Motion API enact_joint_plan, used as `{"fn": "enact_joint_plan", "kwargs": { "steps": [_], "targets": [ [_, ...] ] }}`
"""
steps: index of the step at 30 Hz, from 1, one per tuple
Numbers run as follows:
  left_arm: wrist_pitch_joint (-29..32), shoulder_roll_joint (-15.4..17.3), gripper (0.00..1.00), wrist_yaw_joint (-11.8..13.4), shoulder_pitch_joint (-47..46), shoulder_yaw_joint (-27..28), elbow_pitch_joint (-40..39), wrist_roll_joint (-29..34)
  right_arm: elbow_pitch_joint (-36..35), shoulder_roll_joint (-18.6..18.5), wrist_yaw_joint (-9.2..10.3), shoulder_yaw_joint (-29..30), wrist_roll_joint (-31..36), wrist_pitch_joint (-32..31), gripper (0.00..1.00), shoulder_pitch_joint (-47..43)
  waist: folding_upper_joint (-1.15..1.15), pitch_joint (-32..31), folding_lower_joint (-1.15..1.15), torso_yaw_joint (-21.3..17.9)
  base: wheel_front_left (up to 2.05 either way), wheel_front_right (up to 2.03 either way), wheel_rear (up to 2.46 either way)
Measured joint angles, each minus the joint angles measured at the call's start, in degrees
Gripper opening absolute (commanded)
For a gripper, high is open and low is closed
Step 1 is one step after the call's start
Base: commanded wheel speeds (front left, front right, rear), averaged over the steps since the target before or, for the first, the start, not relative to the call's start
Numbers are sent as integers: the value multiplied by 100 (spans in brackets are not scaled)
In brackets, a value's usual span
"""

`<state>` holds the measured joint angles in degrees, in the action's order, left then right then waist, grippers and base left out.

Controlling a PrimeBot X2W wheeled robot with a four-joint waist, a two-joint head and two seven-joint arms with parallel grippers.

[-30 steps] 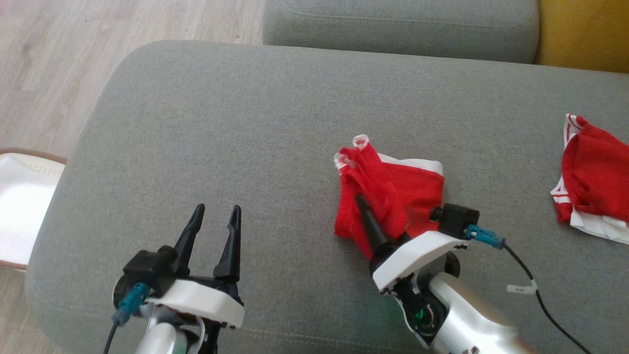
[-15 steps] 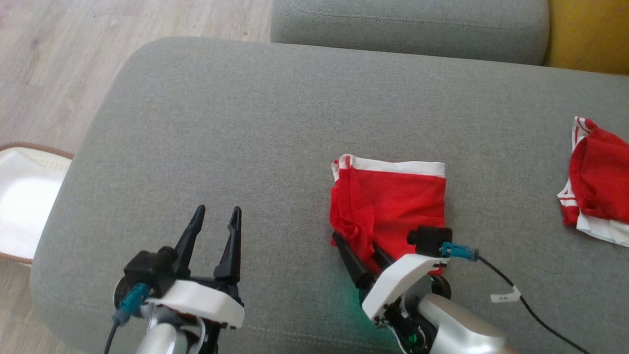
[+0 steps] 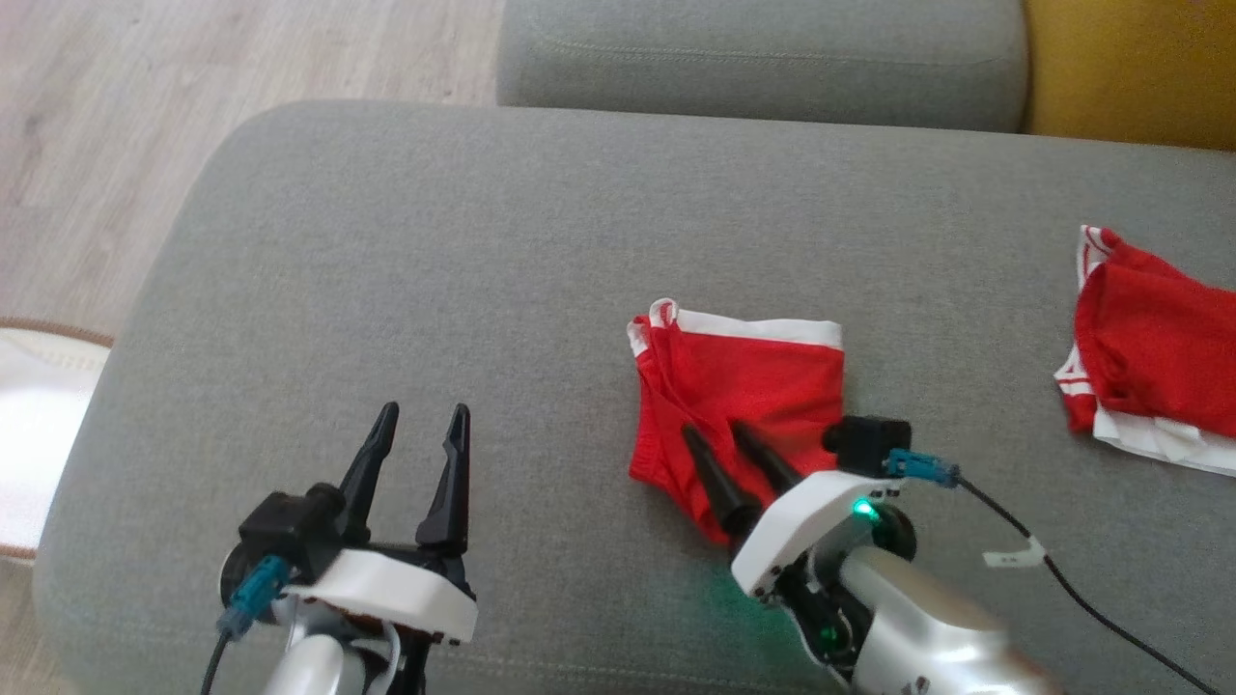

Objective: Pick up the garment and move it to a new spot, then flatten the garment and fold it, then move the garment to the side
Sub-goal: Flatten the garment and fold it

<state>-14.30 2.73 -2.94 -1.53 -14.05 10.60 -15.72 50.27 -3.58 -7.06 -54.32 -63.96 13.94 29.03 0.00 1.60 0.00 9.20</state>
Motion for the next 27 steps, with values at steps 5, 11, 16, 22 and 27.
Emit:
{"fn": "enact_joint_plan", "kwargs": {
  "steps": [5, 11, 16, 22, 27],
  "targets": [
    [0, 0, 100, 27, 21, 19, -23, 0, 24, -1, 0, 672, 662, 26, 100, 1, 0, -103, 0, -147, 0, 0, 0],
    [0, 0, 100, 47, 29, 43, -120, 0, -341, -25, 0, 1647, 1657, 26, 100, -86, 0, -189, 0, -331, 0, 0, 0],
    [0, 1, 100, 92, 32, 138, -271, 0, -912, -101, 0, 2903, 3073, 27, 100, -463, 0, -203, 0, -490, 0, 0, 0],
    [0, 1, 100, 93, 30, 163, -492, 0, -1993, -68, 0, 4362, 4979, 29, 100, -1317, 0, -189, 0, -697, 0, 0, 0],
    [0, 1, 100, 99, 26, 176, -610, -2, -2821, -2, 0, 5052, 5832, 44, 100, -2021, 0, -159, 0, -858, 0, 0, 0]
  ]
}}
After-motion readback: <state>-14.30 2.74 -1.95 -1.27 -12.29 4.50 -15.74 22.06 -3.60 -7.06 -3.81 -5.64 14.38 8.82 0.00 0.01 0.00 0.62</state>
